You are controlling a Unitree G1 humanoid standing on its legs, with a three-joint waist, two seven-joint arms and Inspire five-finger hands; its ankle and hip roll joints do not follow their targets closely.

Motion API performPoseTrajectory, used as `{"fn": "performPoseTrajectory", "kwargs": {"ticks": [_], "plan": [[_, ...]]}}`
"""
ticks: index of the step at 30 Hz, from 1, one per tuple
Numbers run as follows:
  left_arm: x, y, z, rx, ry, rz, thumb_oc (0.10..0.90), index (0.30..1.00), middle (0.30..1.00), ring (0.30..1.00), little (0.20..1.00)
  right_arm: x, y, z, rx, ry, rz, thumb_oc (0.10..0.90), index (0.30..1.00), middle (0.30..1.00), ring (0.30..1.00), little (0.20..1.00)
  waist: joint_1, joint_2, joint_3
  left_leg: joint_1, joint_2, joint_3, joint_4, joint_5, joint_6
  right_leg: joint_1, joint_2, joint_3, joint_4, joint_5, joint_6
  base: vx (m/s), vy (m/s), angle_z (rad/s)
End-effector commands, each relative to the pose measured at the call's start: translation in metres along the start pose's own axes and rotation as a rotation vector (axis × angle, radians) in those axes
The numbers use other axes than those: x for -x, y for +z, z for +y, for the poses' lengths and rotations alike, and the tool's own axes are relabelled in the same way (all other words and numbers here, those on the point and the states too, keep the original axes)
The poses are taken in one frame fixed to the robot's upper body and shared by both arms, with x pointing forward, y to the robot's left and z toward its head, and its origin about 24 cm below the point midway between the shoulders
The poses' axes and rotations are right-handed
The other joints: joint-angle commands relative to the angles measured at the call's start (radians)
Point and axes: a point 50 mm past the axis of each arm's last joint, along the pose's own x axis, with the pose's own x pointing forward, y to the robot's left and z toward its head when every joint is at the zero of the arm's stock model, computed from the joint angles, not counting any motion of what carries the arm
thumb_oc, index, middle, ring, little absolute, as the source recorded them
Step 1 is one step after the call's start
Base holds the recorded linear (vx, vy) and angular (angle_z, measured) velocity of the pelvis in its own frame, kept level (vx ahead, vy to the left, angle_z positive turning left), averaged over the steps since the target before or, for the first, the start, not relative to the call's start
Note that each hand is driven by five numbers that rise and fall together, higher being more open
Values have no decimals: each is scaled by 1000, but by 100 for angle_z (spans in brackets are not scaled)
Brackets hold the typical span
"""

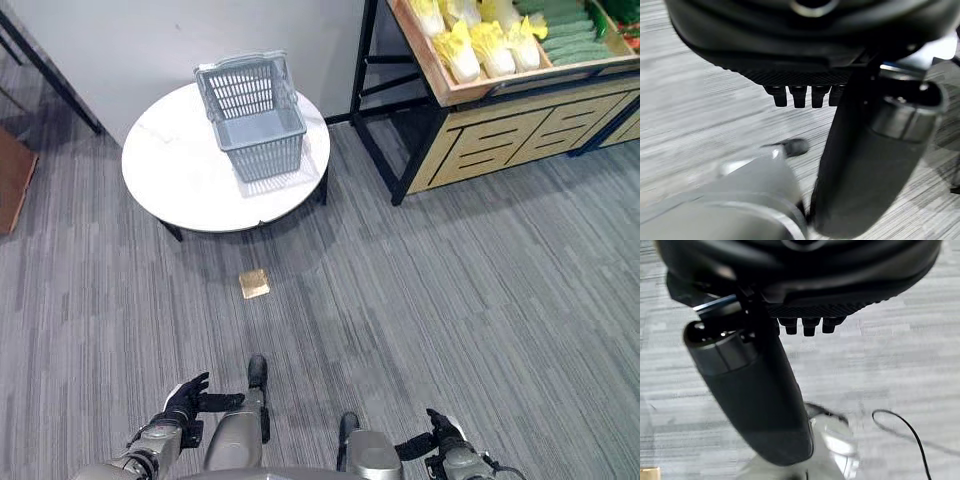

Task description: Get the vegetables into the basket

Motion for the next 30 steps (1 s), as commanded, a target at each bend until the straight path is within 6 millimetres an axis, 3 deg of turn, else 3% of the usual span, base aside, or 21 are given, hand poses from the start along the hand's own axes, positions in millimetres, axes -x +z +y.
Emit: {"fn": "performPoseTrajectory", "kwargs": {"ticks": [1,4,6,8,11,12,13,15,17,20,24,27,30], "plan": [[13,-50,-4,-71,-18,136,900,1000,1000,1000,1000,3,-12,-17,38,-36,21,900,1000,1000,1000,1000,13,20,-68,-76,49,-30,14,-6,-55,-9,2,62,70,80,78,230,308,2],[12,-46,2,-67,-2,129,900,1000,1000,1000,1000,1,-3,-12,56,-16,-5,900,1000,1000,1000,1000,19,2,-64,-79,4,-9,49,-62,-14,-79,-51,77,171,247,99,159,267,-9],[11,-43,4,-69,2,124,900,1000,1000,1000,1000,0,8,-11,58,-10,-43,900,1000,1000,1000,1000,19,5,-52,-54,-19,1,52,-94,11,-134,-76,60,256,355,94,170,308,-8],[11,-44,3,-69,-1,129,900,1000,1000,1000,1000,-1,18,-7,68,-3,-82,900,1000,1000,1000,1000,21,23,-37,-21,-44,4,54,-130,41,-158,-93,22,381,402,82,199,345,5],[10,-42,4,-55,6,124,900,1000,1000,1000,1000,-1,27,-6,73,0,-113,900,1000,1000,1000,1000,5,38,-11,48,-63,8,33,-159,59,-258,-82,-15,420,369,63,230,231,-4],[10,-40,5,-51,12,124,900,1000,1000,1000,1000,-2,28,-5,68,3,-118,900,1000,1000,1000,1000,-5,40,6,85,-69,4,18,-170,52,-308,-53,-56,344,290,51,316,88,-31],[9,-40,5,-51,12,124,900,1000,1000,1000,1000,-2,30,-4,64,5,-120,900,1000,1000,1000,1000,-10,36,8,97,-74,3,16,-181,47,-335,-45,-70,270,272,53,344,15,-26],[10,-41,5,-47,12,127,900,1000,1000,1000,1000,-2,31,-4,60,5,-123,900,1000,1000,1000,1000,-24,23,19,133,-88,-13,15,-209,38,-354,-33,-80,111,285,68,316,-99,-4],[10,-41,5,-56,14,129,900,1000,1000,1000,1000,-2,30,-5,66,3,-115,900,1000,1000,1000,1000,-47,9,17,185,-102,-39,9,-248,28,-386,-25,-48,-60,355,98,402,-152,41],[11,-47,3,-53,2,143,900,1000,1000,1000,1000,-1,21,-4,74,8,-92,900,1000,1000,1000,1000,-50,2,8,216,-109,-79,20,-277,17,-349,-3,15,-66,357,96,311,-136,53],[13,-52,-2,-36,-7,157,900,1000,1000,1000,1000,-1,21,-10,87,-1,-89,900,1000,1000,1000,1000,-42,6,-21,236,-90,-98,26,-290,-1,-332,22,-16,-44,337,73,278,-175,44],[12,-46,-7,-33,-18,132,900,1000,1000,1000,1000,-1,25,-16,92,-17,-105,900,1000,1000,1000,1000,-47,13,-21,212,-81,-113,132,-291,-29,-321,35,-38,-8,287,49,240,-179,17],[8,-30,-11,-36,-32,74,900,1000,1000,1000,1000,0,25,-28,60,-54,-114,900,1000,1000,1000,1000,-40,9,7,78,-87,-146,439,-175,-76,-265,57,-46,33,217,-10,239,-200,11]]}}
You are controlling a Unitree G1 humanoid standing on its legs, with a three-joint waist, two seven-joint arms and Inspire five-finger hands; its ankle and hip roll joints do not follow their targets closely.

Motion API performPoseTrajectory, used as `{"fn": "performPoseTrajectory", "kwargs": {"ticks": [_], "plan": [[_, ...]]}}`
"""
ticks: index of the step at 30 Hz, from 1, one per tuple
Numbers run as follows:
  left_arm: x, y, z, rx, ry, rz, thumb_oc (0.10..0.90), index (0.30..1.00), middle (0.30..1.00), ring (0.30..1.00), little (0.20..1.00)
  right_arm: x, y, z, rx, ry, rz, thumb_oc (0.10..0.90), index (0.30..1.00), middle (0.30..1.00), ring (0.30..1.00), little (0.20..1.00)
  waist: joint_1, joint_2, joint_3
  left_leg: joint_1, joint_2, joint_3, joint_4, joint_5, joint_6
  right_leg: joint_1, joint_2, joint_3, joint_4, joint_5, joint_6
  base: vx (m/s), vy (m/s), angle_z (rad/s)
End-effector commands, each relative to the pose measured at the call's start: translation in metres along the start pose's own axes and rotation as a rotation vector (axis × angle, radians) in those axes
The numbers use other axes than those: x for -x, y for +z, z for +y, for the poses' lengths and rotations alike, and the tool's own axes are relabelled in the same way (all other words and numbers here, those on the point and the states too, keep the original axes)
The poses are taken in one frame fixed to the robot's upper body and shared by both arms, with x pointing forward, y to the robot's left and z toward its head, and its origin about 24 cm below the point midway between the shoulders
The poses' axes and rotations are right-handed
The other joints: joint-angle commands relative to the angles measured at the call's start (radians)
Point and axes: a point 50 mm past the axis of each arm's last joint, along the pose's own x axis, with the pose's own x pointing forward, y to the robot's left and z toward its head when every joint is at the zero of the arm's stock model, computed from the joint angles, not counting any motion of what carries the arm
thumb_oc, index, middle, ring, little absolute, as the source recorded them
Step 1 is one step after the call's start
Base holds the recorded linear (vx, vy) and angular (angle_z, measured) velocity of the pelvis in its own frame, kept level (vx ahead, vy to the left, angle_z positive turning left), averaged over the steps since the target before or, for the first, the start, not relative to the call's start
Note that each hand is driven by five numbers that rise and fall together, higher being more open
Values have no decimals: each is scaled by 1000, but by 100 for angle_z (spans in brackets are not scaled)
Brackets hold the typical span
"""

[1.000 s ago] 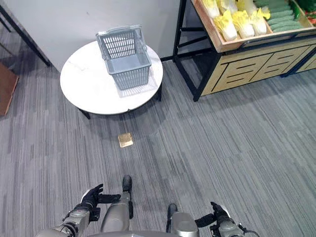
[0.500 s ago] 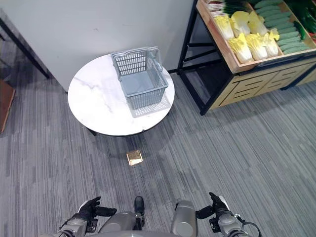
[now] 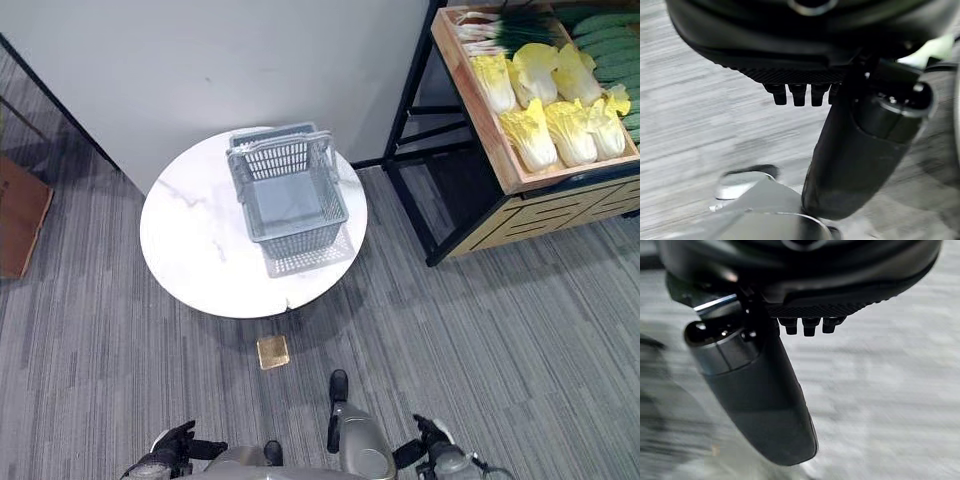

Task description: Get the vegetables into the basket

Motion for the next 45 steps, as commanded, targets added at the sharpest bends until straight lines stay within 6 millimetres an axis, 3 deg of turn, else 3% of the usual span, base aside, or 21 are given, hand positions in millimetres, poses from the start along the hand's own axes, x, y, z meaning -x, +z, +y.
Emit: {"fn": "performPoseTrajectory", "kwargs": {"ticks": [1,2,3,4,5,10,12,18,26,30,32,35,37,42,44,45], "plan": [[-1,17,-6,-34,-23,-74,900,1000,1000,1000,1000,1,-3,-17,-21,-53,-10,900,1000,1000,1000,1000,-7,-12,53,-125,-13,-1,32,113,-20,-13,-58,22,81,-24,100,229,-80,39],[-2,19,-5,-49,-17,-81,900,1000,1000,1000,1000,2,-7,-17,-34,-65,3,900,1000,1000,1000,1000,-10,-9,48,-168,38,54,-84,102,-7,13,-70,13,68,-34,110,205,7,33],[-1,19,-5,-51,-14,-81,900,1000,1000,1000,1000,2,-7,-17,-39,-65,6,900,1000,1000,1000,1000,-5,-8,49,-158,53,65,-135,88,-2,21,-69,16,63,-38,115,255,146,29],[-1,19,-6,-55,-5,-86,900,1000,1000,1000,1000,2,-8,-17,-38,-74,10,900,1000,1000,1000,1000,2,13,40,-172,101,73,-301,144,-11,24,-63,24,53,-42,128,211,196,29],[-1,18,-5,-57,-1,-84,900,1000,1000,1000,1000,3,-11,-17,-31,-75,19,900,1000,1000,1000,1000,10,25,36,-179,116,65,-350,184,-17,32,-60,29,52,-49,131,162,173,14],[-1,12,-1,-53,7,-59,900,1000,1000,1000,1000,3,-14,-15,-36,-73,34,900,1000,1000,1000,1000,0,31,28,-120,92,84,-416,171,2,34,-78,67,68,-40,155,112,190,-59],[-1,8,3,-59,16,-48,900,1000,1000,1000,1000,3,-17,-10,-39,-60,46,900,1000,1000,1000,1000,0,22,16,-96,65,113,-440,159,20,36,-103,91,55,-18,178,120,312,-50],[-1,6,7,-70,24,-38,900,1000,1000,1000,1000,2,-11,-4,-33,-36,37,900,1000,1000,1000,1000,8,14,12,-95,41,121,-443,149,40,31,-129,100,36,4,195,24,115,-17],[0,-1,7,-76,28,-9,900,1000,1000,1000,1000,1,-9,-1,-39,-37,36,900,1000,1000,1000,1000,15,1,-14,-74,37,122,-491,153,41,51,-139,101,-33,32,203,40,24,4],[1,-5,7,-57,33,-4,900,1000,1000,1000,1000,3,-17,-15,-175,-127,60,900,1000,1000,1000,1000,11,-9,-33,-42,45,128,-533,162,33,72,-140,96,-86,47,208,52,-13,-1],[2,-8,7,-50,36,2,900,1000,1000,1000,1000,4,-18,-27,-252,-182,57,900,1000,1000,1000,1000,13,-12,-37,-32,48,125,-539,161,32,81,-140,92,-93,47,210,59,-20,-1],[3,-11,9,-52,39,1,900,1000,1000,1000,1000,7,-8,-63,-351,-310,3,900,1000,1000,1000,1000,15,-12,-40,-28,48,121,-541,161,30,88,-143,87,-98,47,213,29,-12,2],[3,-11,9,-61,31,-13,900,1000,1000,1000,1000,13,5,-101,-408,-433,-64,900,1000,1000,1000,1000,17,-10,-34,-31,47,116,-544,162,30,85,-146,82,-97,51,217,-16,5,4],[2,-5,10,-43,37,-35,900,1000,1000,1000,1000,48,79,-186,-411,-721,-415,900,1000,1000,1000,1000,19,-11,-16,-46,44,108,-543,166,33,68,-150,81,-91,57,223,-31,15,1],[2,-4,12,-33,45,-36,900,1000,1000,1000,1000,75,118,-208,-286,-808,-600,900,1000,1000,1000,1000,22,-13,-13,-47,40,104,-543,164,36,67,-153,78,-88,58,226,0,0,0],[2,-4,12,-33,44,-36,900,1000,1000,1000,1000,75,118,-208,-285,-809,-599,900,1000,1000,1000,1000,22,-12,-13,-47,40,103,-543,164,36,68,-153,78,-88,58,226,0,0,0]]}}
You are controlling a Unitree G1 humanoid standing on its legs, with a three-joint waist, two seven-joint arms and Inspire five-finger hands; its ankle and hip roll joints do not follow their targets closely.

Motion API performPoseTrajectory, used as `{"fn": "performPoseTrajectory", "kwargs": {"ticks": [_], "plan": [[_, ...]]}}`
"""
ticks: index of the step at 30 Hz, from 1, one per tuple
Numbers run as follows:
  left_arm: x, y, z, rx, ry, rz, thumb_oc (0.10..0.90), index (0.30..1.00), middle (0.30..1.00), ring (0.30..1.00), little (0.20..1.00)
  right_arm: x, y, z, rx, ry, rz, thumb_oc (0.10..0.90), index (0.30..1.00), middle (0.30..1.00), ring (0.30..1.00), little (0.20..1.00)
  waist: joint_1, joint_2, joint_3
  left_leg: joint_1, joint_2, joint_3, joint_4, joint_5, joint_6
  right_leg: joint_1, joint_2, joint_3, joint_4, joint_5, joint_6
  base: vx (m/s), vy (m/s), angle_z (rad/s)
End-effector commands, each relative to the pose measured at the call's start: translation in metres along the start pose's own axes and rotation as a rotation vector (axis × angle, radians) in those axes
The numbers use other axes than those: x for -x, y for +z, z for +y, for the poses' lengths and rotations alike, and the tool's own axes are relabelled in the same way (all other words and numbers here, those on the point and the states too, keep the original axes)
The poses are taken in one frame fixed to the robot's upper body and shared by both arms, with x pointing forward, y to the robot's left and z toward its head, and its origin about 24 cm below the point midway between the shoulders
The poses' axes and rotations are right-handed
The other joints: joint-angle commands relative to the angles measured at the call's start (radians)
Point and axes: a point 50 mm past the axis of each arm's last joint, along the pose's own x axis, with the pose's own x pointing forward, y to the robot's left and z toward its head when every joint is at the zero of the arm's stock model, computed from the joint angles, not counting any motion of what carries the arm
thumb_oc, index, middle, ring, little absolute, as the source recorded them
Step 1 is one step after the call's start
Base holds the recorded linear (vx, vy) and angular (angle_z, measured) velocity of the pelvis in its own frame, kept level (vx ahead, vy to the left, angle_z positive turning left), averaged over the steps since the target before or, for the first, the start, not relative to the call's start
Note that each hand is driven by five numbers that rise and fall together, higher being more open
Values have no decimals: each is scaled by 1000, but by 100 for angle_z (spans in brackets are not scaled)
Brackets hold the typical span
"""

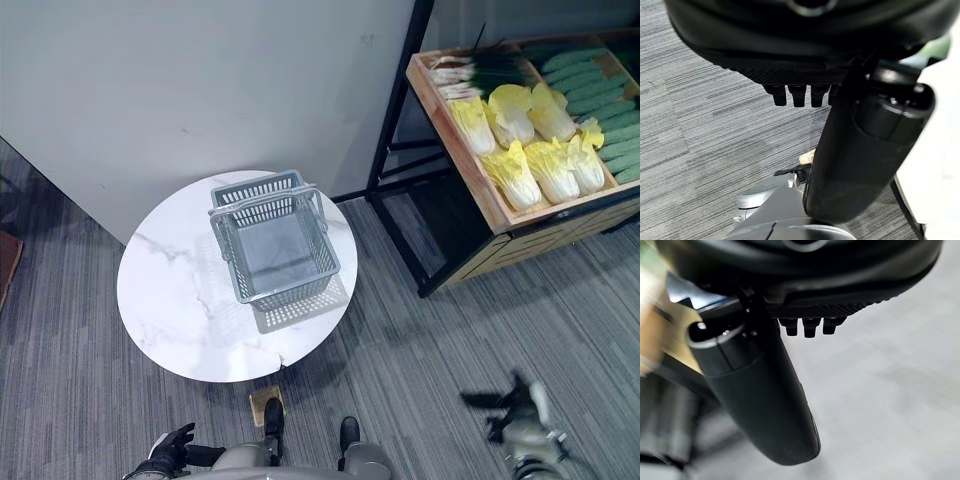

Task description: Get the vegetables into the basket

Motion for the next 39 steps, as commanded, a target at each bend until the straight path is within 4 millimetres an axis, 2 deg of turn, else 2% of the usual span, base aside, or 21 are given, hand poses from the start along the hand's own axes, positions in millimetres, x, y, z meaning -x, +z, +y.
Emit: {"fn": "performPoseTrajectory", "kwargs": {"ticks": [1,2,3,4,5,6,7,8,9,11,12,13,14,15,16,17,19,23,27,31,39], "plan": [[-3,16,8,-6,28,-44,900,1000,1000,1000,1000,-6,91,-16,12,-90,-392,900,1000,1000,1000,1000,24,-40,53,56,25,2,13,-49,-40,-30,-114,26,-28,135,108,0,0,0],[-3,16,10,-5,33,-43,900,1000,1000,1000,1000,-2,108,-18,39,-96,-473,900,1000,1000,1000,1000,25,-41,51,53,24,1,12,-47,-40,-33,-115,25,-29,138,108,19,5,3],[-3,16,12,-9,35,-42,900,1000,1000,1000,1000,6,135,-20,129,-99,-606,900,1000,1000,1000,1000,31,-44,47,54,24,0,11,-48,-40,-32,-117,22,-30,138,108,10,1,4],[-3,16,11,-9,35,-42,900,1000,1000,1000,1000,6,135,-20,130,-99,-606,900,1000,1000,1000,1000,31,-44,47,54,24,0,11,-48,-40,-32,-117,22,-30,138,108,26,-7,5],[-3,14,14,-20,38,-34,900,1000,1000,1000,1000,17,169,-18,248,-81,-765,900,1000,1000,1000,1000,40,-49,44,55,25,-3,11,-48,-41,-29,-119,19,-31,138,109,16,-7,3],[-3,14,14,-19,38,-34,900,1000,1000,1000,1000,18,169,-18,249,-80,-766,900,1000,1000,1000,1000,39,-48,44,55,25,-3,11,-48,-41,-28,-119,19,-31,137,109,32,-9,7],[-3,12,16,-30,39,-28,900,1000,1000,1000,1000,37,205,-12,349,-56,-949,900,1000,1000,1000,1000,48,-53,41,56,25,-5,12,-49,-41,-24,-120,16,-33,136,108,18,-2,9],[-3,12,16,-29,38,-27,900,1000,1000,1000,1000,37,206,-12,350,-55,-950,900,1000,1000,1000,1000,46,-52,42,57,25,-5,12,-49,-41,-24,-120,16,-33,135,109,23,-4,12],[-3,13,17,-34,37,-28,900,1000,1000,1000,1000,48,224,-6,391,-39,-1042,900,1000,1000,1000,1000,53,-54,41,57,25,-7,12,-49,-42,-21,-121,13,-33,134,109,13,-3,9],[-3,13,17,-39,36,-30,900,1000,1000,1000,1000,52,234,-2,415,-29,-1085,900,1000,1000,1000,1000,58,-54,41,57,24,-9,13,-49,-42,-18,-122,9,-33,133,108,12,-3,9],[-3,14,18,-50,40,-29,900,1000,1000,1000,1000,76,269,17,511,8,-1258,900,1000,1000,1000,1000,81,-57,42,53,22,-16,15,-48,-42,-16,-122,1,-32,130,106,7,-3,13],[-3,14,18,-47,40,-29,900,1000,1000,1000,1000,76,270,18,511,9,-1260,900,1000,1000,1000,1000,78,-57,43,53,22,-16,15,-49,-42,-16,-122,0,-31,129,106,5,-5,14],[-3,13,19,-50,41,-26,900,1000,1000,1000,1000,84,279,25,526,22,-1309,900,1000,1000,1000,1000,83,-58,46,52,21,-19,16,-48,-41,-15,-123,-2,-31,129,105,-3,-9,14],[-3,13,19,-54,44,-22,900,1000,1000,1000,1000,102,299,41,522,69,-1402,900,1000,1000,1000,1000,102,-63,51,46,21,-24,19,-46,-41,-16,-124,-5,-29,128,104,-3,-8,10],[-3,13,18,-50,44,-21,900,1000,1000,1000,1000,103,300,42,523,71,-1405,900,1000,1000,1000,1000,98,-62,52,46,21,-24,19,-47,-41,-15,-124,-5,-29,128,104,-21,-12,9],[-3,14,20,-49,52,-23,900,1000,1000,1000,1000,115,318,54,513,95,-1460,900,1000,1000,1000,1000,112,-64,61,38,21,-29,23,-44,-42,-19,-125,-10,-26,128,103,-48,-15,16],[-4,18,25,-44,76,-35,900,1000,1000,1000,1000,130,351,65,525,85,-1523,900,1000,1000,1000,1000,140,-68,82,11,20,-42,32,-37,-43,-33,-125,-18,-18,130,99,-70,-20,16],[-5,25,26,-32,95,-53,900,1000,1000,1000,1000,138,378,82,518,91,-1516,900,1000,1000,1000,1000,165,-69,102,-17,18,-55,44,-32,-43,-48,-123,-30,-12,130,93,-33,-15,25],[-6,37,25,-15,101,-93,900,1000,1000,1000,1000,130,391,102,564,111,-1421,900,1000,1000,1000,1000,188,-66,128,-61,17,-77,58,-22,-45,-69,-122,-46,-4,132,88,-35,-15,14],[-6,38,23,-19,95,-99,900,1000,1000,1000,1000,116,385,103,656,105,-1353,900,1000,1000,1000,1000,190,-67,134,-75,18,-88,65,-19,-48,-76,-121,-53,-3,131,85,0,-3,8],[-6,33,20,-47,89,-79,900,1000,1000,1000,1000,97,379,98,658,76,-1262,900,1000,1000,1000,1000,186,-67,138,-77,22,-86,65,-21,-48,-86,-118,-45,-1,130,83,-5,2,-2]]}}
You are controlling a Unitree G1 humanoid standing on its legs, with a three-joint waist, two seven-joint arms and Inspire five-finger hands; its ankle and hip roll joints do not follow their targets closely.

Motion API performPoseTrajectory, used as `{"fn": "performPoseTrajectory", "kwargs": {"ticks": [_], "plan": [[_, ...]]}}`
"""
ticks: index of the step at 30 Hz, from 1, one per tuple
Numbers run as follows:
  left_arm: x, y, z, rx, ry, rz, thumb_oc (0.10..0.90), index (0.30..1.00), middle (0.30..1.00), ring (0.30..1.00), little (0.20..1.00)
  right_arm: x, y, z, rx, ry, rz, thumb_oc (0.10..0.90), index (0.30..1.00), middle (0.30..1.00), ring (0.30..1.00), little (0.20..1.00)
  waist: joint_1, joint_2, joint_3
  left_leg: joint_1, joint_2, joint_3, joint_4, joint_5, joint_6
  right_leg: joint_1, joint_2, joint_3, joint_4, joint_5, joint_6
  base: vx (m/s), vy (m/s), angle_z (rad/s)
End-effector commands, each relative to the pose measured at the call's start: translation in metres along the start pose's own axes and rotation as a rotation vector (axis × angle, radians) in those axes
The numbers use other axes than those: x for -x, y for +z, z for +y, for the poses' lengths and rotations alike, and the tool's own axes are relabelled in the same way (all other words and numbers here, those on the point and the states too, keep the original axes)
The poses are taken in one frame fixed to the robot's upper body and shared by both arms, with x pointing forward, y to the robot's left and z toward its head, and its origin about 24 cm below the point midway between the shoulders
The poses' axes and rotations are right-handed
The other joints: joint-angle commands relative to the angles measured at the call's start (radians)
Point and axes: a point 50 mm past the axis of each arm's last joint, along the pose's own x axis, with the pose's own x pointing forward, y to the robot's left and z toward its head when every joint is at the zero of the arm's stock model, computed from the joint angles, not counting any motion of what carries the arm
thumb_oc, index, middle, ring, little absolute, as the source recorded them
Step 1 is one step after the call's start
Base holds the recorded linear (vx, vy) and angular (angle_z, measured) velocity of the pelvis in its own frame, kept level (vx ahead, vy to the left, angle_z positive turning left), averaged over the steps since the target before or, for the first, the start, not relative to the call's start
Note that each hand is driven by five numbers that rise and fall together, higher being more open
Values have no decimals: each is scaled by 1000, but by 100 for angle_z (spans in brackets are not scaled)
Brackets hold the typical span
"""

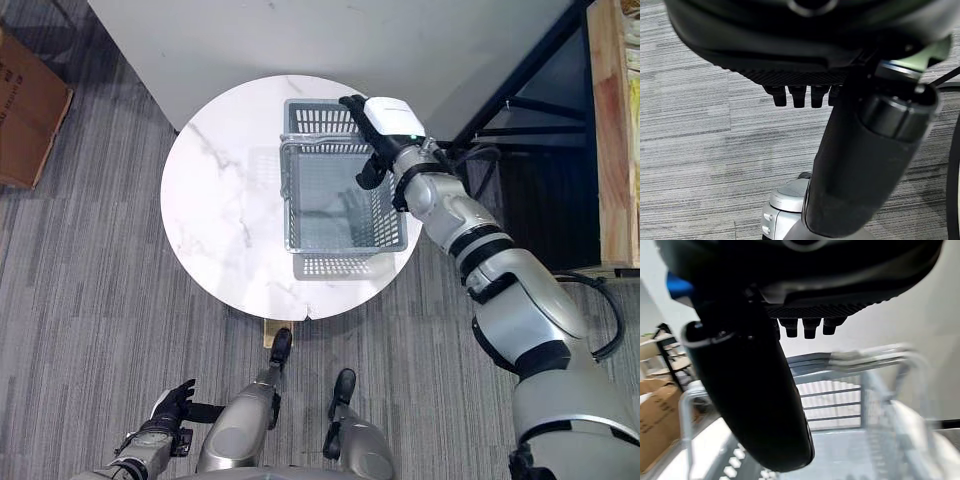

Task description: Get the vegetables into the basket

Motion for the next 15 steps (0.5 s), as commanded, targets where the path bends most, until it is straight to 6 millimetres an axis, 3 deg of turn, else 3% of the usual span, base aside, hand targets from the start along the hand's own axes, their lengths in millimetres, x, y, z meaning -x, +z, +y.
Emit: {"fn": "performPoseTrajectory", "kwargs": {"ticks": [1,5,10,11,12,13,15], "plan": [[4,-22,11,-54,33,69,900,1000,1000,1000,1000,-6,3,-43,23,-159,-28,900,1000,1000,1000,1000,-12,-14,-53,11,47,24,62,-52,-39,-97,-113,53,92,98,78,-17,7,-5],[3,-17,8,-57,26,47,900,1000,1000,1000,1000,-6,-12,-45,15,-196,56,900,1000,1000,1000,1000,-9,-3,-49,4,47,24,62,-47,-40,-105,-113,53,91,98,77,-7,2,-1],[3,-14,8,-65,26,34,900,1000,1000,1000,1000,-7,-17,-46,16,-201,90,900,1000,1000,1000,1000,-2,6,-50,-2,46,18,59,-42,-40,-107,-115,49,87,101,78,0,0,0],[3,-14,7,-67,24,35,900,1000,1000,1000,1000,-7,-17,-45,11,-201,89,647,646,646,646,646,-1,8,-51,-2,45,18,59,-42,-40,-108,-115,48,86,102,78,0,0,0],[3,-15,8,-70,29,36,900,1000,1000,1000,1000,-9,-12,-42,8,-199,76,488,424,424,424,424,3,12,-51,-7,43,16,59,-40,-40,-109,-116,47,83,104,78,0,0,0],[3,-15,8,-70,29,36,900,1000,1000,1000,1000,-9,-12,-42,8,-199,76,447,366,366,366,366,3,12,-51,-8,43,15,59,-40,-40,-110,-116,47,83,105,78,0,0,0],[3,-15,9,-74,32,37,900,1000,1000,1000,1000,-10,-8,-42,16,-195,62,473,402,402,402,402,5,13,-51,-10,42,14,59,-39,-40,-112,-117,48,81,106,78,0,0,0]]}}
